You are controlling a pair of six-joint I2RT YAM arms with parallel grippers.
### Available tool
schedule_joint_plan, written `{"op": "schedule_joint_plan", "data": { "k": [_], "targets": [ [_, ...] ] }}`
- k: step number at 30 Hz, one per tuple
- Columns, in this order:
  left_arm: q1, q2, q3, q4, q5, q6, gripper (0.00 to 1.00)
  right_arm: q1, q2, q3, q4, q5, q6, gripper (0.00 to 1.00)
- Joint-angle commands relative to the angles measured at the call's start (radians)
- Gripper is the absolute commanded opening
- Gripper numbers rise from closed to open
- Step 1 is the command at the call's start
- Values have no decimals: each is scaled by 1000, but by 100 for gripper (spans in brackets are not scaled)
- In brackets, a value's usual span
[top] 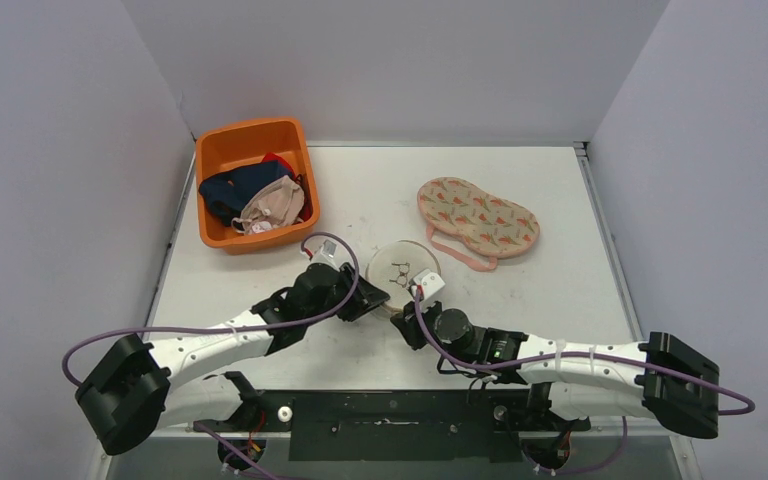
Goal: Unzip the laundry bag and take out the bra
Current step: Unzip the laundry bag at the center of the board.
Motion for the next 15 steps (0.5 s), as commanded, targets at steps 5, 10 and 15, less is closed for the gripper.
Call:
{"op": "schedule_joint_plan", "data": {
  "k": [5,10,15],
  "targets": [
    [2,35,60,55,-54,-8,10,8,-54,22,30,2,-3,5],
    [11,44,53,63,-53,-8,0,10,-83,22,-13,22,2,5],
    [26,21,35,59,-63,-8,0,10,-118,27,-104,91,17,5]
  ]
}}
